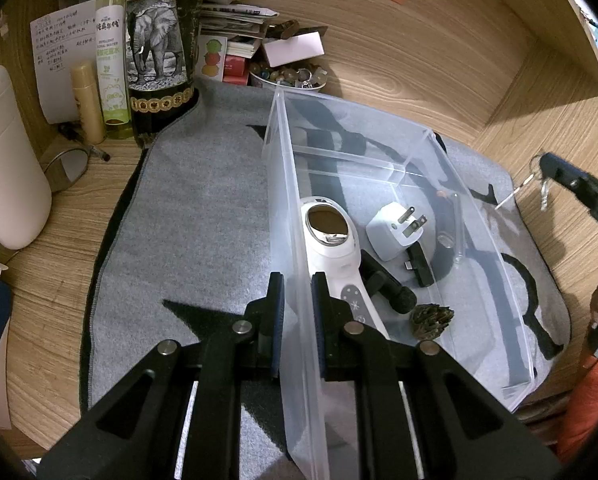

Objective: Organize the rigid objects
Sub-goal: 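Carry the keys into the box and release them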

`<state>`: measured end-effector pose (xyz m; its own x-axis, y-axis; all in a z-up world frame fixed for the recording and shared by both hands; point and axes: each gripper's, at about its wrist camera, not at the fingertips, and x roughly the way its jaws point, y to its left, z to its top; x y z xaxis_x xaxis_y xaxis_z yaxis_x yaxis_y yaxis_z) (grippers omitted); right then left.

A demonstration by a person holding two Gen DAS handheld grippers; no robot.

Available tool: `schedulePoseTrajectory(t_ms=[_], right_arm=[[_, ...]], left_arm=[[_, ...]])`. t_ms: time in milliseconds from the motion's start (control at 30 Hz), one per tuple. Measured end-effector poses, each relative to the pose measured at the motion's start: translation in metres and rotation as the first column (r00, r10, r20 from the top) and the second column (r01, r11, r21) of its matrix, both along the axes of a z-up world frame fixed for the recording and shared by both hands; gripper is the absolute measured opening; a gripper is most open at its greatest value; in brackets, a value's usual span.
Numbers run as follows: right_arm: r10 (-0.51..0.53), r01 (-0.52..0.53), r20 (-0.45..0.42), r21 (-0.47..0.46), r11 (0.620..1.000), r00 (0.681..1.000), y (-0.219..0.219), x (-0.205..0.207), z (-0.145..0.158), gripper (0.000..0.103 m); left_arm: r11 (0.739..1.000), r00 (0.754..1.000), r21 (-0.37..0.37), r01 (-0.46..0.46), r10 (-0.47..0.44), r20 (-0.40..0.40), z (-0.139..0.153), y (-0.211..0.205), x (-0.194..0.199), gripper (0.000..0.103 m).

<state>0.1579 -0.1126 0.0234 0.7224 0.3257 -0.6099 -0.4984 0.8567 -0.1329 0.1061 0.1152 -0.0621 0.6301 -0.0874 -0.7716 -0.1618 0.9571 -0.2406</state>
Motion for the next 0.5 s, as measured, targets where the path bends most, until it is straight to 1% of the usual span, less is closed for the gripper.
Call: schedulePoseTrajectory(t_ms=[200,300,433,500], right_arm=[[0.097,-0.098,0.045,0.030,0.995,0.994,0.025,-0.023,0.017,0.023],[0.147,-0.149,0.054,0.037,0.988,0.988,0.040,-0.032,0.018,0.023],[0.203,-0.204,0.036,0.024,0.979,0.979,0.059,-0.038,0.008,0.023],[0.229,-0.229,0.014,0.008,0.973,0.973,0.069,-0.039,-0.003,0.023]], left_arm=[[1.000,1.000,0.000,0.000,0.000,0.001,0.000,0.000,0.000,0.013],[1.000,1.000,-0.001,0.000,0.000,0.000,0.000,0.000,0.000,0.013],[1.000,1.000,0.000,0.000,0.000,0.000,0.000,0.000,0.000,0.013],[1.000,1.000,0.004,-0.001,0.001,-0.001,0.000,0.000,0.000,0.013]])
